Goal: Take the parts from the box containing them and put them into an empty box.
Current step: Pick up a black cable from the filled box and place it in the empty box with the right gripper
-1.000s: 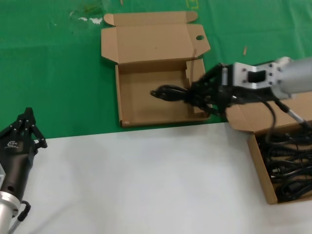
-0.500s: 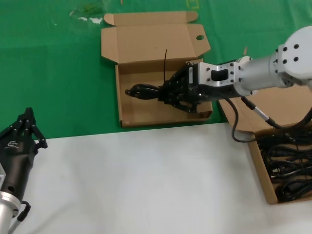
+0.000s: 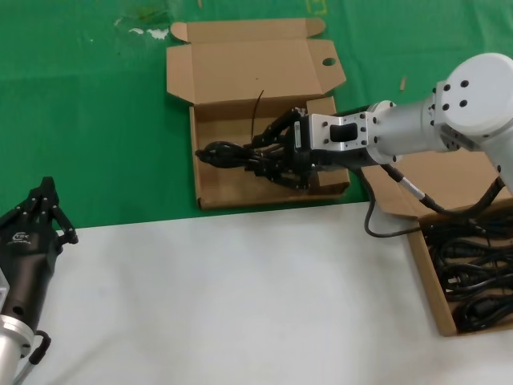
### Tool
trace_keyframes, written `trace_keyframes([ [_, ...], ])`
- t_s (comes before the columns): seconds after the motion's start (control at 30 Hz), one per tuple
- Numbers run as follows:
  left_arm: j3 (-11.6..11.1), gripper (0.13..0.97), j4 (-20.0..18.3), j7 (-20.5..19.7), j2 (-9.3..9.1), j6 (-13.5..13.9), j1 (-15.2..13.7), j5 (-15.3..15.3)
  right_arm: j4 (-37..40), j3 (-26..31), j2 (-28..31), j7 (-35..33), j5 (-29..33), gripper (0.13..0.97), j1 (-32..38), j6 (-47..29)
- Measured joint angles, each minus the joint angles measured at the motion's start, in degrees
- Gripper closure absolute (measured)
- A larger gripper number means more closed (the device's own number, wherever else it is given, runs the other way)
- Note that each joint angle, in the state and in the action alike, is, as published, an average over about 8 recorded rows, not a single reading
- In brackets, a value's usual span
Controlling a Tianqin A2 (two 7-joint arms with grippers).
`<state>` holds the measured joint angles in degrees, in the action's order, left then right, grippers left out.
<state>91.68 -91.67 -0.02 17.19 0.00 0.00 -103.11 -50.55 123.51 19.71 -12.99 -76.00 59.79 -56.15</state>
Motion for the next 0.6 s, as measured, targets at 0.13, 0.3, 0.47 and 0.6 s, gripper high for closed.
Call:
trace_keyframes([
  [0.13, 0.0, 0.957, 0.0, 0.0, 0.0, 0.0, 0.0, 0.0, -0.33, -0.16, 0.12, -0.45, -0.41, 0.824, -0.45, 0.42],
  [0.3, 0.0, 0.957, 0.0, 0.0, 0.0, 0.0, 0.0, 0.0, -1.67, -0.48, 0.65, -0.06, -0.88, 0.776, -1.24, 0.8],
  [0.47, 0.0, 0.957, 0.0, 0.0, 0.0, 0.0, 0.0, 0.0, -6.22, -1.61, 2.2, 2.04, -1.87, 0.707, -2.9, 1.3],
  [0.6, 0.0, 0.957, 0.0, 0.0, 0.0, 0.0, 0.0, 0.0, -12.54, -3.49, 4.09, 4.79, -3.21, 0.641, -5.61, 2.67],
])
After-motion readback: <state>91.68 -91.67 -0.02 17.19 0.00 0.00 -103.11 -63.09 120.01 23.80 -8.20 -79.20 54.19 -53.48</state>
